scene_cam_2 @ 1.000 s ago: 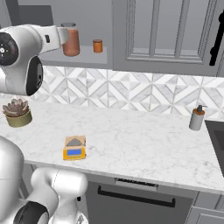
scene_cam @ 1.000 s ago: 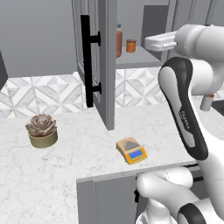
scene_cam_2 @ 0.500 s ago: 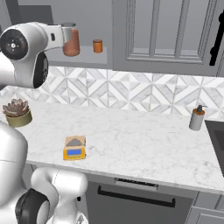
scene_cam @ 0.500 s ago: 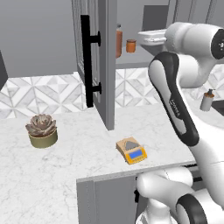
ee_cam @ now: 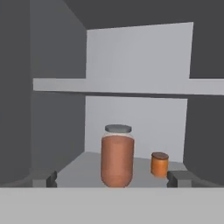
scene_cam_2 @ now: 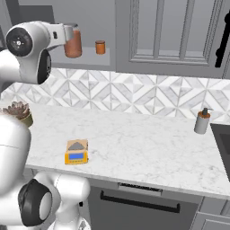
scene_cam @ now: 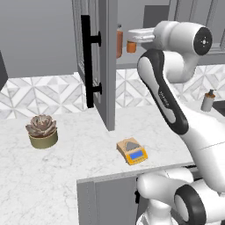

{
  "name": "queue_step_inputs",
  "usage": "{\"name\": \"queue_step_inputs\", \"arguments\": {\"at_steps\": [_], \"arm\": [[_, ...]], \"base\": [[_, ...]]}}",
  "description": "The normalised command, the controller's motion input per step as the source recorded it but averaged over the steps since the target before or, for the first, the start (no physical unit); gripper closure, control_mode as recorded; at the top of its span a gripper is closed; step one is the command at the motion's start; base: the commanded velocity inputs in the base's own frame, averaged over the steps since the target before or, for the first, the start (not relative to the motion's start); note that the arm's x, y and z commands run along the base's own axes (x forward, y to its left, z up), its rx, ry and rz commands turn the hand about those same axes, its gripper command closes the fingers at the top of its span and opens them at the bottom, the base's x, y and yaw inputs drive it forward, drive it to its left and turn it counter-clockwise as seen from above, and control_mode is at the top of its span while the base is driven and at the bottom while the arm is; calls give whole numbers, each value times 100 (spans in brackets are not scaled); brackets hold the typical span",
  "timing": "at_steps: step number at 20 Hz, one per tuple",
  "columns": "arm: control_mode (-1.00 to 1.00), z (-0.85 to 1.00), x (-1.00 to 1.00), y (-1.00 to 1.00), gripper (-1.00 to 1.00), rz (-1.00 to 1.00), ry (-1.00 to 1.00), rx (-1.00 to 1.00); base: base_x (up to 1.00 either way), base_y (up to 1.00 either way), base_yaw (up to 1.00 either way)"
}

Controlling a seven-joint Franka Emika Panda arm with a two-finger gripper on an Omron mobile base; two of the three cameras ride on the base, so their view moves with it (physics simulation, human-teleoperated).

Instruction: Pick the honey bottle and place it on the digital scale for weighing, and close the cabinet.

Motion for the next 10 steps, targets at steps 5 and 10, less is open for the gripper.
{"name": "queue_step_inputs", "arguments": {"at_steps": [5,10], "arm": [[-100,0,60,4,-100,0,2,0],[-100,1,56,1,-100,0,3,0]], "base": [[0,0,0],[0,0,0]]}}
